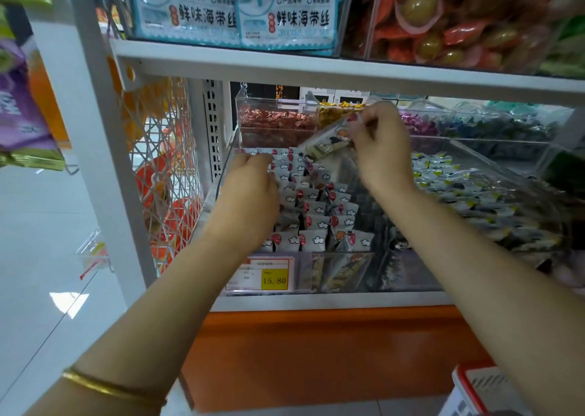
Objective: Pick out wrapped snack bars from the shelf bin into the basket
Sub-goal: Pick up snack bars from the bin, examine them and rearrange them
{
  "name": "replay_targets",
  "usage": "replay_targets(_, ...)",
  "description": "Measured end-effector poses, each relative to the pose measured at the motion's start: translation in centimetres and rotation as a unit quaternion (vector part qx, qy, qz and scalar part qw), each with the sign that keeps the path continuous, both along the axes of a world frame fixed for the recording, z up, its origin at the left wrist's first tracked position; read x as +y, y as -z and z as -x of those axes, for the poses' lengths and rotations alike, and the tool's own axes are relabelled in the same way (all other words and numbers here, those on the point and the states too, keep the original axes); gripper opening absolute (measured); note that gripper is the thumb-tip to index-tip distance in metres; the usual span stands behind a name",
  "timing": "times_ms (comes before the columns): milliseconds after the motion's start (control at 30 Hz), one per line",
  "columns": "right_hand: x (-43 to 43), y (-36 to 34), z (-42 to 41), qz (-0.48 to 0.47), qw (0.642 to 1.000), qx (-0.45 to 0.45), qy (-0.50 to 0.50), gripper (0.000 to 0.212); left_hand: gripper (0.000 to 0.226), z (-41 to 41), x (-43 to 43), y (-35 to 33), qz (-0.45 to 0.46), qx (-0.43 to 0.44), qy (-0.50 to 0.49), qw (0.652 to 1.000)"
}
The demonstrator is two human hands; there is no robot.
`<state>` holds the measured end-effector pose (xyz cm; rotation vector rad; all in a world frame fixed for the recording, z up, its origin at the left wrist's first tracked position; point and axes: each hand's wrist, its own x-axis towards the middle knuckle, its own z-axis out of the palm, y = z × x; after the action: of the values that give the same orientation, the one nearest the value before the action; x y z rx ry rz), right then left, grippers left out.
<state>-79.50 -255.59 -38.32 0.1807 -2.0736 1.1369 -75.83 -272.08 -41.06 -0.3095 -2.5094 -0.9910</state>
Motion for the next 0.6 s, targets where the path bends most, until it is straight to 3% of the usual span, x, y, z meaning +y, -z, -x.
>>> replay_targets(100,0.3,0.1,-3.4,0.195,0.978,-0.056,-0.054,0.003,0.038,-1.4,0.0,-0.2,-0.115,-0.064,0.028,0.991)
replay_targets(200,0.0,1.4,-6.4,0.34,0.919,-0.154,-0.129,0.012,0.026,-3.3,0.2,-0.2,-0.306,-0.186,0.092,0.929)
replay_targets(333,0.0,2.9,-9.1,0.428,0.863,-0.187,-0.194,0.006,0.019,-4.4,0.3,0.2,-0.388,-0.202,0.098,0.894)
replay_targets(433,0.6,2.9,-9.9,0.468,0.828,-0.186,-0.246,0.007,0.011,-4.3,-0.1,0.2,-0.496,-0.22,0.113,0.832)
replay_targets(600,1.2,2.9,-10.1,0.476,0.807,-0.192,-0.293,0.022,0.012,-3.8,-0.4,0.4,-0.58,-0.225,0.137,0.771)
